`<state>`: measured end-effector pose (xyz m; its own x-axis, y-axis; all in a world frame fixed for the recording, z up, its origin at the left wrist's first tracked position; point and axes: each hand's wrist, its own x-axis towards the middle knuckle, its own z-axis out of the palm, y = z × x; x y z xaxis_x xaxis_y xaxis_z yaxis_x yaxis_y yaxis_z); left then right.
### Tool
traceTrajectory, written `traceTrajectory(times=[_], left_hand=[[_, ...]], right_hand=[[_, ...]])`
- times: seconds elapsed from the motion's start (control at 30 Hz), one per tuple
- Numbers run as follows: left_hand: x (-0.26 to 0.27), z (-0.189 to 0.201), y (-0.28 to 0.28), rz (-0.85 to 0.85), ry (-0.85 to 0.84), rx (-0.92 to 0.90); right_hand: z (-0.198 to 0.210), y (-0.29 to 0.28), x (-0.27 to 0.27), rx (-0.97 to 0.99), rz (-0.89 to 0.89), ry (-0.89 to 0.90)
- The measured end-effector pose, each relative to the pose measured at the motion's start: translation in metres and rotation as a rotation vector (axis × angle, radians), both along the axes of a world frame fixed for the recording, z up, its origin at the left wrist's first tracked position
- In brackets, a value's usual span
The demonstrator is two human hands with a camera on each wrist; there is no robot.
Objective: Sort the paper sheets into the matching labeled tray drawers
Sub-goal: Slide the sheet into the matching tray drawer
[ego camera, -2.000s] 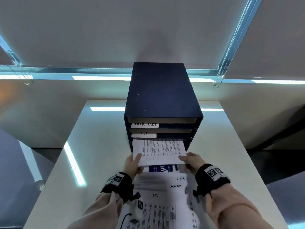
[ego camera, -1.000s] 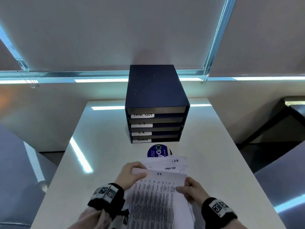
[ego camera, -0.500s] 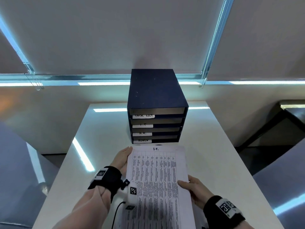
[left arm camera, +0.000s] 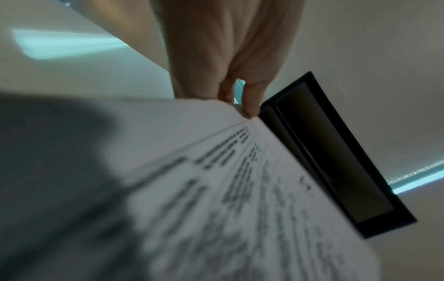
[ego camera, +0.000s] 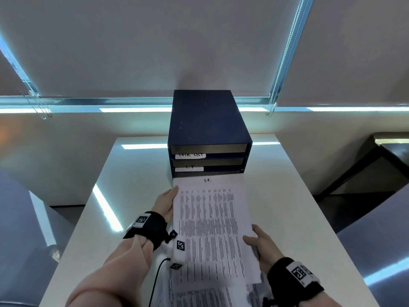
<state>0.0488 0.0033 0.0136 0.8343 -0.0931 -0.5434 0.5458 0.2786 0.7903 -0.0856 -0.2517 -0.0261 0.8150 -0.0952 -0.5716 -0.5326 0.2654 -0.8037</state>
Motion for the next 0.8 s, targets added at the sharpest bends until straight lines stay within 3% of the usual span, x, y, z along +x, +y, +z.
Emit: traceTrajectory(times=[0.23,0.43,0.53,0.67,0.8], left_hand=[[0.008,-0.002,-0.002,-0.152,0.072,-0.007],[0.002,-0.012,-0.002,-0.351,0.000,0.009],[0.006,-0.022,-0.009,-0.293,-0.094,0.127],[0.021,-0.036,-0.021,-0.201,-0.193,0.247],[0.044,-0.037,-0.033,-0.094,-0.199,0.239]], right_hand=[[0.045,-0.013,0.068,-0.018,0.019,0.024],[0.054,-0.017,0.144,-0.029,-0.031,-0.014],[0.061,-0.015,0.152,-0.012,-0.005,-0.053],[0.042,-0.023,0.137,-0.169,0.103,0.022],[0.025,-0.022,0.153,0.108,-0.129,0.025]])
